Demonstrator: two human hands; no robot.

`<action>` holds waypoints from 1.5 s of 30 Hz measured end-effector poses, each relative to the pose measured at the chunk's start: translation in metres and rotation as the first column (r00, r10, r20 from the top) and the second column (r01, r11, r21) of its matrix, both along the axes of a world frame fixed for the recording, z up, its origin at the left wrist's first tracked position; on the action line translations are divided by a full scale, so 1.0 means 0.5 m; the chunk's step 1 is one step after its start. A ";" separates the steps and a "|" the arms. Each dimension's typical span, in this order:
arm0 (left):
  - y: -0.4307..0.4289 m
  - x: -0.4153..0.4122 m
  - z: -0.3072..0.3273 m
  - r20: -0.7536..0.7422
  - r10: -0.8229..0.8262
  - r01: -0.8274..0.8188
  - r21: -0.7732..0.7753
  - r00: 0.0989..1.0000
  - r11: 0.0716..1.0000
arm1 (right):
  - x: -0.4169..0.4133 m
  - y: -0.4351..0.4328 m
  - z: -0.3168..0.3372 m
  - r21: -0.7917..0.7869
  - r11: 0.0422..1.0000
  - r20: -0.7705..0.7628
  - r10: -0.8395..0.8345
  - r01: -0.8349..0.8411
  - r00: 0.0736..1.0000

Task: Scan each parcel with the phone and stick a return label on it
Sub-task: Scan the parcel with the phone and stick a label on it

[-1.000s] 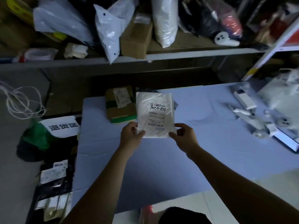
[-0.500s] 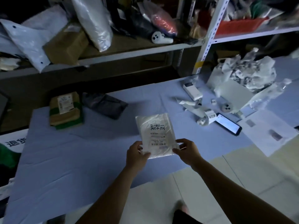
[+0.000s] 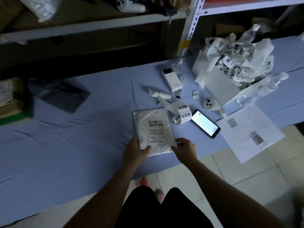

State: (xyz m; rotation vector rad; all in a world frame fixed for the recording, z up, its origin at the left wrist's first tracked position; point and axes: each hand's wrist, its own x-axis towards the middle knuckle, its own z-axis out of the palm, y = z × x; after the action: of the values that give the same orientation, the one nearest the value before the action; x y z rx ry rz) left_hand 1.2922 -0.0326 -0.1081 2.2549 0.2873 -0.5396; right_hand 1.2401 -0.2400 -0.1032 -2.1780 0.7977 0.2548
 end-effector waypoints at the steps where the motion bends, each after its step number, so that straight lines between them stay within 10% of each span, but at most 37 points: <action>1: -0.008 0.012 -0.007 0.006 0.014 -0.015 0.043 1.000 0.999 | 0.005 -0.010 -0.002 -0.026 1.000 0.004 -0.004 0.004 1.000; 7: -0.057 0.080 -0.015 -0.009 0.129 -0.128 0.070 0.992 0.989 | 0.063 -0.146 0.026 -0.344 0.937 0.108 -0.020 0.056 0.994; 12: -0.078 0.085 -0.017 0.002 0.211 -0.211 -0.046 0.977 0.976 | 0.113 -0.261 0.016 -0.496 0.842 -0.193 0.131 -0.212 0.972; 28: -0.161 -0.030 0.043 0.153 0.591 -0.583 -0.099 0.792 0.806 | 0.173 -0.369 -0.029 -0.324 0.826 -0.174 0.426 -0.460 0.888; 35: -0.117 -0.045 0.068 0.230 0.675 -0.647 -0.193 0.701 0.737 | 0.167 -0.340 0.039 -0.063 0.955 0.192 0.296 -0.289 0.936; 41: -0.075 -0.044 0.072 0.255 0.646 -0.589 -0.268 0.720 0.762 | 0.160 -0.286 0.127 -0.197 0.521 -0.087 0.834 -0.830 0.544; 45: -0.048 -0.036 0.074 0.241 0.639 -0.561 -0.322 0.731 0.763 | 0.139 -0.253 0.150 -0.304 0.319 -0.261 0.879 -0.898 0.400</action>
State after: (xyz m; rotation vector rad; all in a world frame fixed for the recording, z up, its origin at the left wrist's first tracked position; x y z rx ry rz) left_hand 1.2743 -0.0564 -0.0708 1.8324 0.7136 0.1649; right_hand 1.3097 -0.3667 -0.0281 -2.8255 -0.5514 0.7557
